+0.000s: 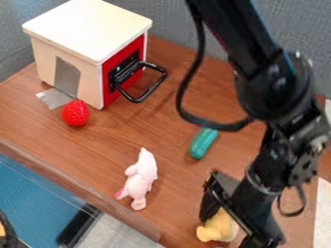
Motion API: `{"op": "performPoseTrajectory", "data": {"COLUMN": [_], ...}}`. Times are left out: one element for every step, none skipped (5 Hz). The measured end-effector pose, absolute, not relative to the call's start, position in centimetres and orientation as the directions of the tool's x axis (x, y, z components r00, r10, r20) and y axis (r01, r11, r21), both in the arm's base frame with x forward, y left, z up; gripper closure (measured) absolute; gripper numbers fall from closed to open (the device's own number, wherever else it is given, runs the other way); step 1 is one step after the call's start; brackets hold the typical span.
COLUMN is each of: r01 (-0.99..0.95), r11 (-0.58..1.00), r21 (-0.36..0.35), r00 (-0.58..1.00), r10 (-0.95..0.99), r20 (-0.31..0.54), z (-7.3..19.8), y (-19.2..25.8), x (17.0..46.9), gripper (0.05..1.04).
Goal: Put the yellow object on top of the drawer
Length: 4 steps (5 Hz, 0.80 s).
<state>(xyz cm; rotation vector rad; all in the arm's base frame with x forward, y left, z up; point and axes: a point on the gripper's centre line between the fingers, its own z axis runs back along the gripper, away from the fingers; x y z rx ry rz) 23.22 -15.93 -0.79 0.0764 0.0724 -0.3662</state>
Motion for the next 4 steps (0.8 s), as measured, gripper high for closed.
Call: {"op": "performPoseTrajectory", "data": {"r01": [0.367, 0.346, 0.294, 0.22], "r11": [0.928, 0.936, 0.954, 0.975], "r21": [0.071, 0.07, 0.064, 0.037], "r00": [0.928, 0.938, 0.955, 0.969], "r10": [-0.361, -0.343, -0.297, -0.222], "r20": [-0.088, -0.049, 0.027, 0.106], "z": [-0.7, 1.3, 5.0, 9.4], "y": [-15.8, -15.4, -13.5, -10.1], "x": [23.3, 24.4, 25.8, 27.1], "gripper": [0.425, 0.704, 0.869, 0.949]}}
